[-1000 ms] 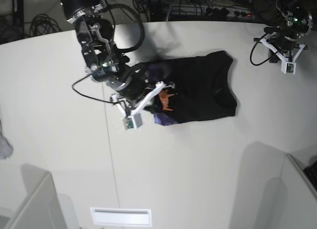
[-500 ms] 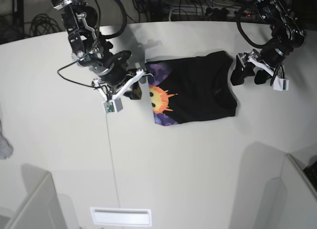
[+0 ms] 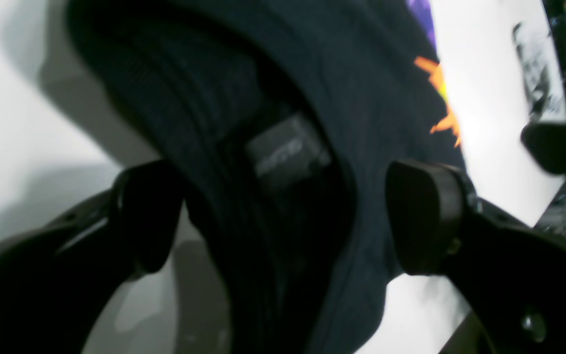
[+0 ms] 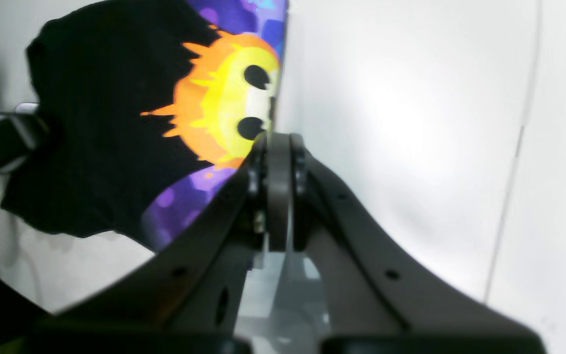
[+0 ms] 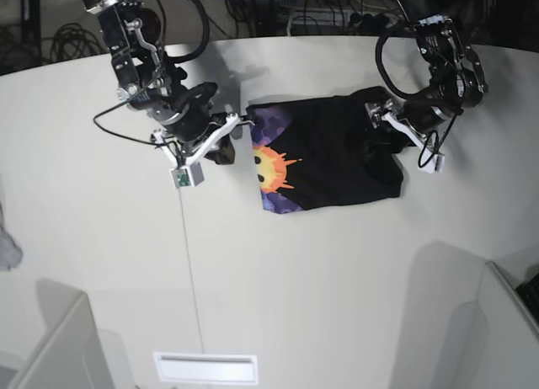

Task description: Fold the T-shirt properly

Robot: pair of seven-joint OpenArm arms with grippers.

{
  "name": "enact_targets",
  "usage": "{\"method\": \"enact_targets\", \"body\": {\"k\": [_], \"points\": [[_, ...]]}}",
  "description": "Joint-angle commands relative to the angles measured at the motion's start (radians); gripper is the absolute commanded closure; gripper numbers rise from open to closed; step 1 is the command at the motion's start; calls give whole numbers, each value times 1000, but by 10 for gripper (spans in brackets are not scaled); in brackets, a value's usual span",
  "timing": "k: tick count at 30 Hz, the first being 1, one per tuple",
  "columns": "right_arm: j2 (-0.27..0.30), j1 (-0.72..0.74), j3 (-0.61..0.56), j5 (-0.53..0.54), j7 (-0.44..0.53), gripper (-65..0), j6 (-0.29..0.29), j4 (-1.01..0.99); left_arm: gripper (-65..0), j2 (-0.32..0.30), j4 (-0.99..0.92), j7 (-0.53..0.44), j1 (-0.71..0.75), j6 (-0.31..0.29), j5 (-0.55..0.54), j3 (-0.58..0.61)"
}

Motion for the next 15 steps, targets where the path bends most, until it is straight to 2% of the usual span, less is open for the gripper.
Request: {"method": "enact_targets", "body": {"k": [1, 2, 4, 6, 12, 14, 15], "points": [[0, 11, 3, 1, 23, 0, 6, 21, -629, -10, 0, 0, -10, 8, 5, 17], [0, 11, 3, 1, 23, 0, 6, 21, -620, -10, -6, -14, -10, 17, 5, 36], [0, 11, 5, 1, 23, 0, 6, 21, -563, -13, -11, -46, -9, 42, 5, 71], [0, 11, 5, 1, 23, 0, 6, 21, -449, -16, -11, -70, -6, 71, 5, 111], [1, 6, 28, 1, 23, 0, 6, 21, -72, -82, -11, -83, -12, 149, 5, 206], [-3, -12, 70, 1, 25, 0, 6, 23, 0, -109, -11, -83, -16, 167, 5, 242], [-5, -18, 90, 1, 25, 0, 6, 23, 0, -122, -11, -83, -16, 177, 5, 261]]}}
